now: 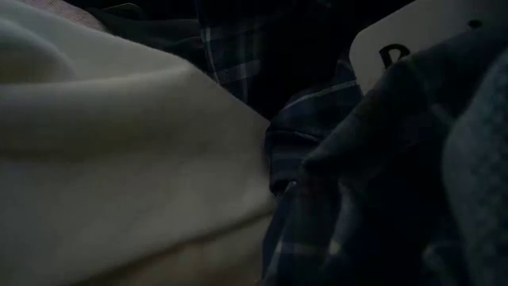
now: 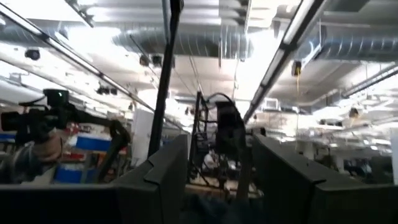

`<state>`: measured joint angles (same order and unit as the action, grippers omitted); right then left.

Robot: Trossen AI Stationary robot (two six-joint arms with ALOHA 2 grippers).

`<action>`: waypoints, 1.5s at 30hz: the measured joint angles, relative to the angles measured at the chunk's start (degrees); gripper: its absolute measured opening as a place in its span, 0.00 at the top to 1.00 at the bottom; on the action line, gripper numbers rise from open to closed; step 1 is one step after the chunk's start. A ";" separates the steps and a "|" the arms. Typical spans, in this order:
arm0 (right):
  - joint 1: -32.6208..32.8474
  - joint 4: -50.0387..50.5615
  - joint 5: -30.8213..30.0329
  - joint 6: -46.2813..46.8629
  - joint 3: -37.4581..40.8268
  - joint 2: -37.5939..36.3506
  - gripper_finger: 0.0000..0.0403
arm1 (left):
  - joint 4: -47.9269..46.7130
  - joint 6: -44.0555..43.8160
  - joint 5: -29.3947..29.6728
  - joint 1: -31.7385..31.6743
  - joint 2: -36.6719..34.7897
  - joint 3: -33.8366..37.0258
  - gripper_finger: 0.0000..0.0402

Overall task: Sort clothes
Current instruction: Put the dark blue pants into the left white bin

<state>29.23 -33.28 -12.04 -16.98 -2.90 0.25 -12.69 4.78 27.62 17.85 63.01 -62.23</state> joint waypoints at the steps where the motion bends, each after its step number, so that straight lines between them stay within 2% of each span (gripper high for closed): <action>1: 0.00 -0.83 0.28 -0.18 0.00 0.00 0.55 | -0.16 -0.55 0.20 0.00 0.33 -0.61 0.96; 7: 0.00 -5.98 0.73 -4.46 -0.01 0.00 0.55 | -3.82 -2.91 2.58 1.35 0.62 -6.00 0.74; 13: 0.00 -8.05 1.81 -7.03 -0.09 -0.01 0.55 | -4.79 -1.01 2.83 1.50 0.56 -11.39 0.49; 18: 0.00 -9.15 2.76 -7.06 -0.09 0.00 0.55 | -6.07 -0.17 4.13 2.15 2.59 -15.15 0.36; 25: 0.00 -4.17 2.60 -4.48 -0.09 0.00 0.55 | -14.43 -4.76 5.04 7.81 10.20 -18.91 0.34; 33: 0.00 -4.31 2.12 -4.18 -0.09 0.00 0.55 | -30.16 -23.76 6.38 13.85 17.29 -19.21 0.34; 38: 0.00 -4.32 2.12 -4.13 -0.09 0.00 0.55 | -39.60 -37.06 8.05 14.46 20.02 -18.72 0.34; 45: 0.00 -4.43 2.12 -4.31 -0.09 0.00 0.55 | -47.07 -45.17 8.62 13.54 22.71 -17.90 0.34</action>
<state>29.23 -37.71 -9.91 -21.29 -2.98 0.25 -59.76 -40.39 36.24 31.40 85.73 -80.14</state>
